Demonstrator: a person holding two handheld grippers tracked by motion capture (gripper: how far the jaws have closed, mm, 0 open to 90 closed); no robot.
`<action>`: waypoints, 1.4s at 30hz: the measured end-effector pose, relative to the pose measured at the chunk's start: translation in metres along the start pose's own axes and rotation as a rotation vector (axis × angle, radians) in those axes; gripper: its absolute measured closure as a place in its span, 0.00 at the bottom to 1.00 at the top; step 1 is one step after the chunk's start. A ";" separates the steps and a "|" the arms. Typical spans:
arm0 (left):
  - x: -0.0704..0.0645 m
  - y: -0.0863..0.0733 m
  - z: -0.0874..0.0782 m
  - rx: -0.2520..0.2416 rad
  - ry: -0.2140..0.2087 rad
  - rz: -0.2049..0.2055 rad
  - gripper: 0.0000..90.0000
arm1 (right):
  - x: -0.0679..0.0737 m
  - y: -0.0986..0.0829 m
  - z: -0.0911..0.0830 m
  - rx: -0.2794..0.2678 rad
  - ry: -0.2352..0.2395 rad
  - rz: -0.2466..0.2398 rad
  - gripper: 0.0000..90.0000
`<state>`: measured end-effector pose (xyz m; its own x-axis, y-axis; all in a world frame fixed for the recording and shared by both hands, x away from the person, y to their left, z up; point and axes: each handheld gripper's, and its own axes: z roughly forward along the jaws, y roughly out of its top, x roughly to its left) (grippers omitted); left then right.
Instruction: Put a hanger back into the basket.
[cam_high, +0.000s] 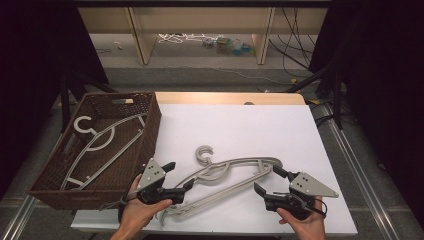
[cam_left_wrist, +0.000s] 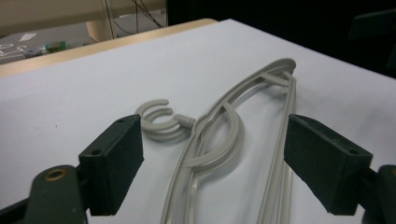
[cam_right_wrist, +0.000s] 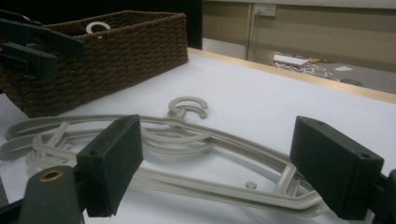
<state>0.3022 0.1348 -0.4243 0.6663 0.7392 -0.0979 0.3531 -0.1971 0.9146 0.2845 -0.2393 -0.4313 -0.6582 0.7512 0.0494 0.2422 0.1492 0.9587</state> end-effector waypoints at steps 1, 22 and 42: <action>0.000 0.000 0.002 0.006 0.000 0.009 0.22 | 0.000 0.001 -0.001 0.010 -0.009 -0.009 0.20; 0.022 0.000 0.056 0.337 -0.023 0.081 0.34 | 0.003 0.000 0.001 -0.008 0.009 -0.019 0.20; 0.035 -0.007 0.088 0.527 -0.061 0.053 0.50 | 0.004 0.000 0.000 0.001 0.009 -0.011 0.21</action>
<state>0.3802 0.1053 -0.4686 0.7236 0.6838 -0.0939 0.5897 -0.5418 0.5990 0.2825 -0.2362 -0.4308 -0.6670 0.7440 0.0411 0.2354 0.1580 0.9590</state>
